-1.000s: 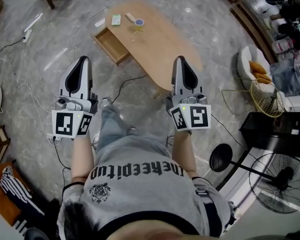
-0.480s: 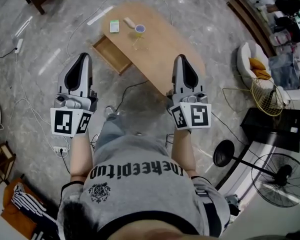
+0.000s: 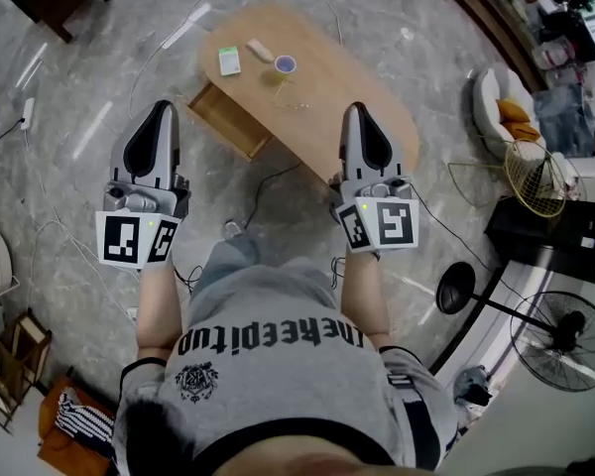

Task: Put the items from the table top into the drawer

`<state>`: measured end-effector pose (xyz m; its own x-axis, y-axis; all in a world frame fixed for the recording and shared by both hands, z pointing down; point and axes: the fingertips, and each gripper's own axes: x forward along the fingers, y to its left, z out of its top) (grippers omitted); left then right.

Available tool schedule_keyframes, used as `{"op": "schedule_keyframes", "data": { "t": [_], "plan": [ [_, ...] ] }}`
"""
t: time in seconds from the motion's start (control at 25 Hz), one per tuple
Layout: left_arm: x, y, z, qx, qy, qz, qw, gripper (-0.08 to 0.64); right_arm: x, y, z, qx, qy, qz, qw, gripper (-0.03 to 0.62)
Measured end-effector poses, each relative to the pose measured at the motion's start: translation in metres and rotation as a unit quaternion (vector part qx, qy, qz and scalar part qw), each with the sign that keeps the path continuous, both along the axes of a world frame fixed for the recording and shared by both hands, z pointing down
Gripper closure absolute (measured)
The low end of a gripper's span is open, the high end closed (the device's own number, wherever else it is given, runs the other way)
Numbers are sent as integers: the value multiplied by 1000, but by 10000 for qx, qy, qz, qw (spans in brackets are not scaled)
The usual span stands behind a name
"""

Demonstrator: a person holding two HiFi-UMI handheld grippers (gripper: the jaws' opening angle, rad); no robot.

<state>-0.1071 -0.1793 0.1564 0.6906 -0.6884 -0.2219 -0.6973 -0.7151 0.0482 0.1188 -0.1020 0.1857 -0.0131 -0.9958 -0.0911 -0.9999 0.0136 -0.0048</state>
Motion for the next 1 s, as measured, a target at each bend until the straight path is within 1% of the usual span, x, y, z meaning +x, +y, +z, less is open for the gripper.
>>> {"op": "schedule_keyframes", "data": {
  "t": [0.2,0.48,0.64,0.84,1.0],
  "plan": [
    [3,-36,4,71,-48,214,9997,548,-5,-30,12,-87,-38,86,9999,597],
    [15,-70,19,2,-90,232,9997,548,4,-61,36,-408,-55,46,9991,597],
    [26,-90,31,-75,-136,132,9998,548,12,-88,55,-566,-72,-131,9983,597],
    [45,-111,39,-86,-279,-64,9996,548,30,-127,75,-764,-114,-429,9961,597],
    [67,-128,44,-116,-224,-196,9995,548,52,-160,93,-998,-173,-677,9926,596]
  ]
}}
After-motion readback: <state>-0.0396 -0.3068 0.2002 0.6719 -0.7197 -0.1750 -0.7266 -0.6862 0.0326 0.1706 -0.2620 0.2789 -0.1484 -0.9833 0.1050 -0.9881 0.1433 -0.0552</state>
